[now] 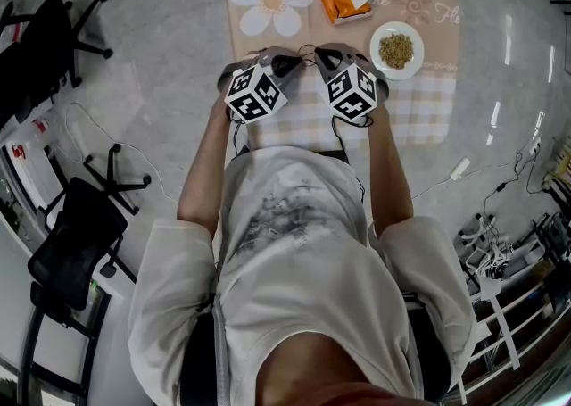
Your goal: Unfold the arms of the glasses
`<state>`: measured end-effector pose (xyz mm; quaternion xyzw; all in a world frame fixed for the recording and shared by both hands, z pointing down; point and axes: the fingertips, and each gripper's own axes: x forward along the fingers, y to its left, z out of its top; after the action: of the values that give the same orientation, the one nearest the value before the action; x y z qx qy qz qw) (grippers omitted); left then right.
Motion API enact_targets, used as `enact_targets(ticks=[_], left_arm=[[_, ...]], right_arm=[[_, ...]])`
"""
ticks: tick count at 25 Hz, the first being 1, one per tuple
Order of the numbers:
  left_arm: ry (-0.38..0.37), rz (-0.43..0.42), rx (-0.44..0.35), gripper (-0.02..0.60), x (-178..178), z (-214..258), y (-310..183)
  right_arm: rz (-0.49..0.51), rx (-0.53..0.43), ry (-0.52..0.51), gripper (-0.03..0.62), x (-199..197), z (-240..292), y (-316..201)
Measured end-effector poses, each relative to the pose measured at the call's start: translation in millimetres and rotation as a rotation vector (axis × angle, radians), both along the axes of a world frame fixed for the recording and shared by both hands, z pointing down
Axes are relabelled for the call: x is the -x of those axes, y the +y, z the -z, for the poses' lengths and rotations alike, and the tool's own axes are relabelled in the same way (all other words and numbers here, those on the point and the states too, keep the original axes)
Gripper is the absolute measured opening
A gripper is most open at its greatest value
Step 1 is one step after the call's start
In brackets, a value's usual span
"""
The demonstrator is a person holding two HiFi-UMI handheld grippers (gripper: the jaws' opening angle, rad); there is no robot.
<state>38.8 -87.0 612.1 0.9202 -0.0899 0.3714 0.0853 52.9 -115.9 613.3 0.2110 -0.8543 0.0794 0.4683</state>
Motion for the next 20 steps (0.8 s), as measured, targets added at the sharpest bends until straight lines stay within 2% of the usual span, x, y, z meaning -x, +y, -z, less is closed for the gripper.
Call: enact_targets(ticks=[20], left_arm=[[0.052, -0.018, -0.012, 0.009, -0.2, 12.7, 11.5]], right_arm=[[0.021, -0.025, 0.057, 0.017, 2.0, -1.1, 1.2]])
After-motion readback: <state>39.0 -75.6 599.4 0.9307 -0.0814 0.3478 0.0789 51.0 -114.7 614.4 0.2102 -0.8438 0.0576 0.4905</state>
